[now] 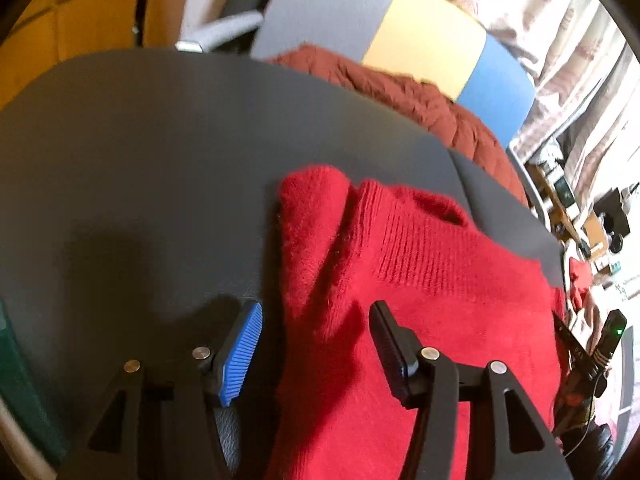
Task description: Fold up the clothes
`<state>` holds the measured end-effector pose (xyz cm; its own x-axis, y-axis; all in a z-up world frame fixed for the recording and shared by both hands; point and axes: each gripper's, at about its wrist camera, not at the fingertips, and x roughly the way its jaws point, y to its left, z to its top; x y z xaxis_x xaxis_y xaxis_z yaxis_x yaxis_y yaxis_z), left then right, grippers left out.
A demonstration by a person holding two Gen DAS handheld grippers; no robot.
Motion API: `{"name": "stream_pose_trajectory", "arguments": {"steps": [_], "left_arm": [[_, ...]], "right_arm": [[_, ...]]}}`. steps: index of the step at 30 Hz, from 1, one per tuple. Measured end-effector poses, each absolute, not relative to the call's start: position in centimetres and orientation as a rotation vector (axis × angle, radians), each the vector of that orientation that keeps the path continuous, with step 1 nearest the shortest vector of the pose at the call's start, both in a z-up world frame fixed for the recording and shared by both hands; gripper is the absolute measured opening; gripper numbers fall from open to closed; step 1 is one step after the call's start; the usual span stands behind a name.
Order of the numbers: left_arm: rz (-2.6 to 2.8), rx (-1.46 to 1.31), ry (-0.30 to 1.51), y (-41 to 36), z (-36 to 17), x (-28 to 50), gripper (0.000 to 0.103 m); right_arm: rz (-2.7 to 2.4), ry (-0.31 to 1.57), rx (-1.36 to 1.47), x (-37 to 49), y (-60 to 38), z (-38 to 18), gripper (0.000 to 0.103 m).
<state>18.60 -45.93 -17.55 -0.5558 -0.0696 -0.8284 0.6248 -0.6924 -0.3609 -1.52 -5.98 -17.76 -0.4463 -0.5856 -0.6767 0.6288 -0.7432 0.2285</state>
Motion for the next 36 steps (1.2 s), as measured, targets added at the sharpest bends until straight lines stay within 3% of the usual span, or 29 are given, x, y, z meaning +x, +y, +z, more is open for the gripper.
{"name": "stream_pose_trajectory", "arguments": {"steps": [4, 5, 6, 11, 13, 24, 28, 36], "left_arm": [[-2.280, 1.193, 0.976, -46.6, -18.4, 17.7, 0.054], [-2.281, 1.201, 0.984, -46.6, -18.5, 17.6, 0.047], [-2.294, 1.209, 1.002, -46.5, -18.7, 17.4, 0.021], [-2.295, 1.166, 0.999, -46.1, -18.4, 17.3, 0.013], [-2.278, 1.140, 1.011, -46.5, -18.2, 17.4, 0.012], [-2.274, 1.117, 0.894, -49.9, -14.1, 16.3, 0.011], [-2.365, 1.060, 0.999, -48.7, -11.6, 16.5, 0.011], [-2.647, 0.974, 1.237, -40.5, -6.2, 13.6, 0.011]], "right_arm": [[-2.185, 0.059, 1.000, -1.8, -5.9, -17.8, 0.039], [-2.182, 0.056, 1.001, -1.9, -5.9, -17.8, 0.039], [-2.181, 0.054, 1.002, -1.9, -5.8, -17.8, 0.039], [-2.175, 0.055, 1.009, -1.9, -6.0, -17.7, 0.040], [-2.136, 0.047, 1.016, -2.1, -6.0, -17.5, 0.051], [-1.917, 0.239, 1.015, 0.3, -4.1, -14.3, 0.044], [-1.919, 0.395, 1.043, 1.4, -3.7, -16.1, 0.037], [-1.995, 0.312, 0.987, 2.6, -2.5, -17.3, 0.038]]}}
